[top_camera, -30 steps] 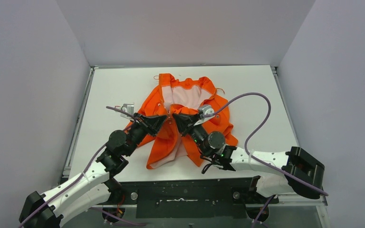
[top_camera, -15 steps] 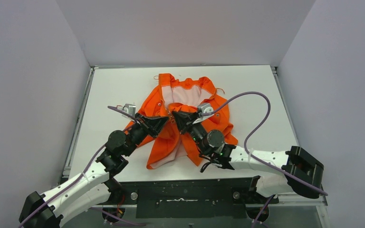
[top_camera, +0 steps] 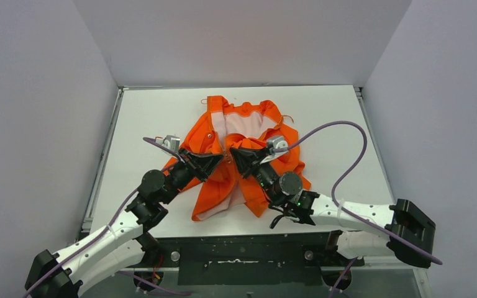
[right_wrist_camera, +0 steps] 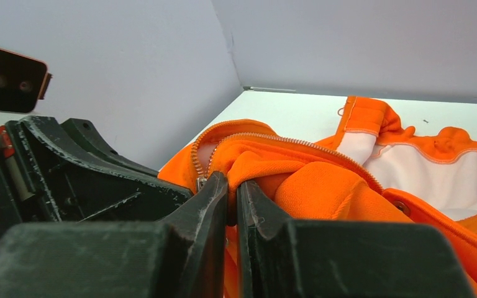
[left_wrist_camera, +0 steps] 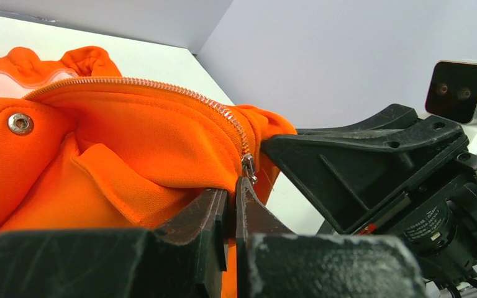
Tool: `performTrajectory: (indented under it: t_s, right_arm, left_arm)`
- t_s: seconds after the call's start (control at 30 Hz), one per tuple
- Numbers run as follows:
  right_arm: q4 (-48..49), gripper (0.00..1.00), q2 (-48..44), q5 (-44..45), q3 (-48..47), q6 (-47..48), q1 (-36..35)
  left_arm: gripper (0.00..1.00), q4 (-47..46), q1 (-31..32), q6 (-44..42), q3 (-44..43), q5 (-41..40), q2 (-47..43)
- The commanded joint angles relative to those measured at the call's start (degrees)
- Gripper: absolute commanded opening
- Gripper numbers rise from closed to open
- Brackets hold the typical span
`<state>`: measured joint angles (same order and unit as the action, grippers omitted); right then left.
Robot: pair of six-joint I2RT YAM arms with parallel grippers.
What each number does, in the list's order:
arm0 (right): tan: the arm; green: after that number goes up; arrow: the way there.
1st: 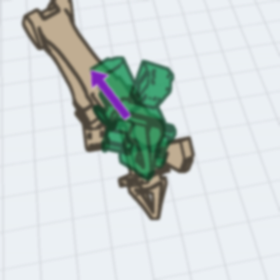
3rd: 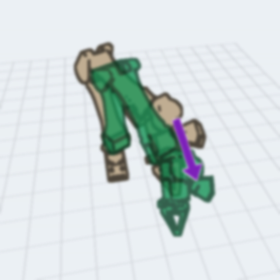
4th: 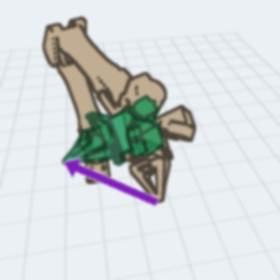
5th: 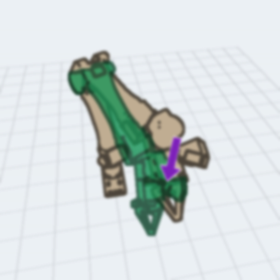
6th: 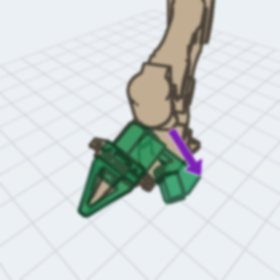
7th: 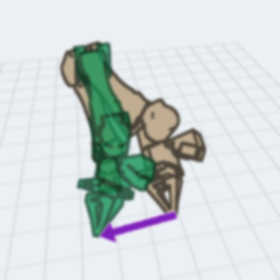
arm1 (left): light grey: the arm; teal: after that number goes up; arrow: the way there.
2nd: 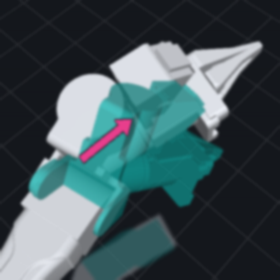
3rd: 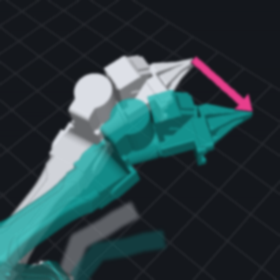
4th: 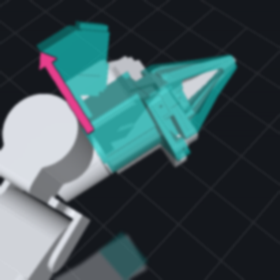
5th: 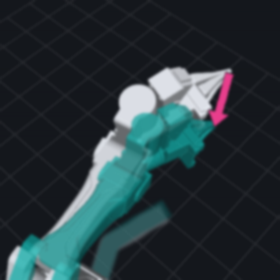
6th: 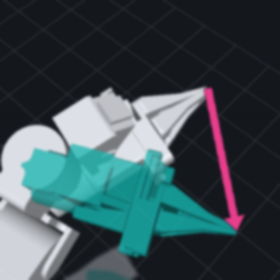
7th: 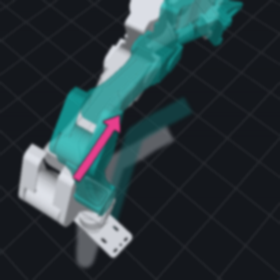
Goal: Zip up the jacket
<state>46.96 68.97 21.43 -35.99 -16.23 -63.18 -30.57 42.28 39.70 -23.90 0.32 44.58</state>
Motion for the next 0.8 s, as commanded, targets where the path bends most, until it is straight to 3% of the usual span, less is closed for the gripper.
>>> performTrajectory:
  t_s: [0.0,0.27,0.47,0.77]
  right_arm:
    - [2.55,0.00,-5.39,-1.65,1.14,-4.53,-0.72]
    - [-3.04,0.12,-9.57,-0.90,3.60,-8.28,-0.80]
    - [-7.31,0.29,-13.43,0.85,5.85,-9.84,-0.72]
    - [-20.66,0.37,-22.65,0.99,7.29,-6.83,-0.62]
  left_arm:
    - [0.00,-0.54,0.74,0.78,-1.90,2.91,-0.23]
    - [0.00,-2.04,0.21,4.26,-1.89,5.11,1.49]
    - [0.00,-2.55,-0.58,7.14,-2.12,8.68,2.10]
    - [0.00,0.16,-1.90,10.57,-2.50,10.67,2.37]
